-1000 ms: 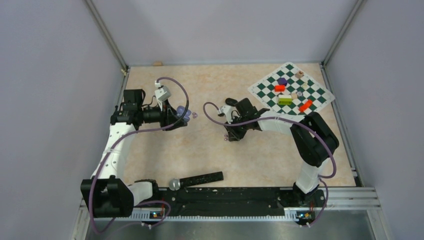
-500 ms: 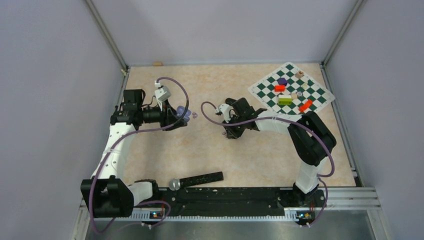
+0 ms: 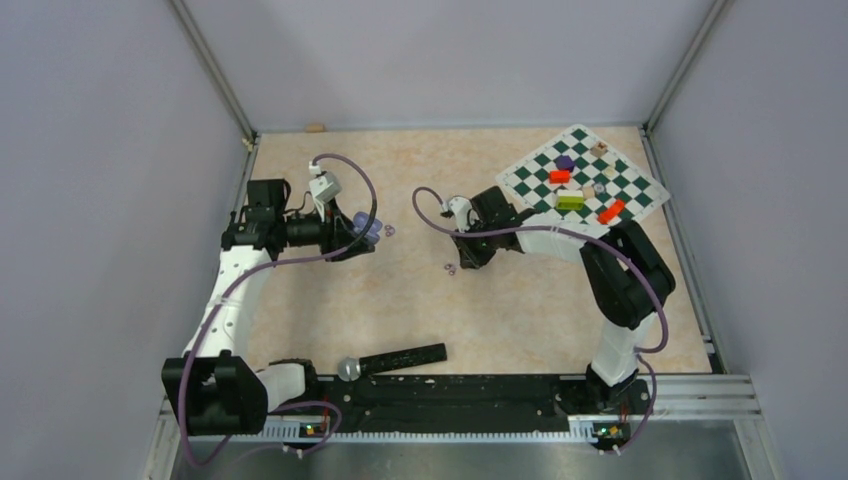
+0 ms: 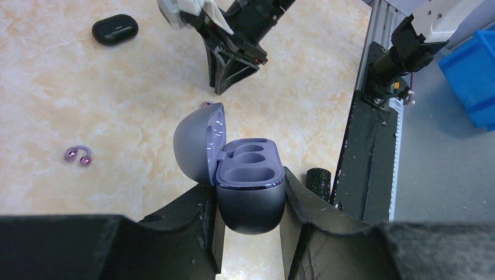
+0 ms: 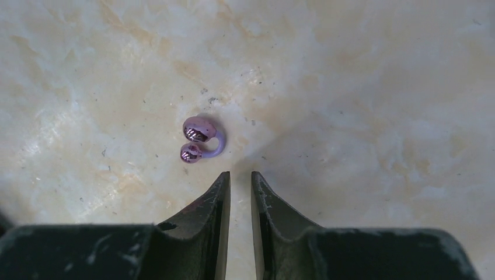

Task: Insert the wireless bluetooth earbuds into the charging case
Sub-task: Pick up the earbud from the center of the board.

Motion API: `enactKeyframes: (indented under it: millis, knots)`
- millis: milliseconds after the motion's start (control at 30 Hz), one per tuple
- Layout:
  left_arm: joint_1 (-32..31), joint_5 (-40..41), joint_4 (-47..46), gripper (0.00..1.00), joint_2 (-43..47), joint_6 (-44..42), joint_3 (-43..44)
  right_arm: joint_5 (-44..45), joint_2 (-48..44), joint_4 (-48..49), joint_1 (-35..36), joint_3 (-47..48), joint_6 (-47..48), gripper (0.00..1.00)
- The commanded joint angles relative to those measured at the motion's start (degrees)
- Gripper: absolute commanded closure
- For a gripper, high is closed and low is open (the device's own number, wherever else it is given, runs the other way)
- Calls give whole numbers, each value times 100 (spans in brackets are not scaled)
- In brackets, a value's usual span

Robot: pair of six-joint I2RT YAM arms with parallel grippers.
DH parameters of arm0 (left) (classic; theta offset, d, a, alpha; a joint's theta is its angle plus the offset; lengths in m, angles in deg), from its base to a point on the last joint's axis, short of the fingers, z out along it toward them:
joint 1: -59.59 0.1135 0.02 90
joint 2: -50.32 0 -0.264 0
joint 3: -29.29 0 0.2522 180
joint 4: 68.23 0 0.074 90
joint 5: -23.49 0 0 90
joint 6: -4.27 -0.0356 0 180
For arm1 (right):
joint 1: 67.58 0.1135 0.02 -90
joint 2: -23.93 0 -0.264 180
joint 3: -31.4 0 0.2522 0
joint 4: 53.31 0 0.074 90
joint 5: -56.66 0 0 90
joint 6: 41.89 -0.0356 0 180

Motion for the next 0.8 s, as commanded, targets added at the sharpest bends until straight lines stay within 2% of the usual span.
enactKeyframes:
  millis: [0,100,233,467,767]
  knots:
    - [31,-189,-247,98,33,47,-30,-786,150,-477,-375,637,-338,80]
    - [35,-210,-245,97,-31,69,-21,-1149,434,-727,-490,807,-484,77]
    - [35,-192,-244,97,47,58,-25,-1444,626,-606,-546,705,-694,74]
    - [34,-172,-264,97,114,48,-39,-1595,860,-575,-556,711,-881,73]
    - [30,-154,-263,97,144,38,-39,-1366,1100,-402,-560,667,-1110,73]
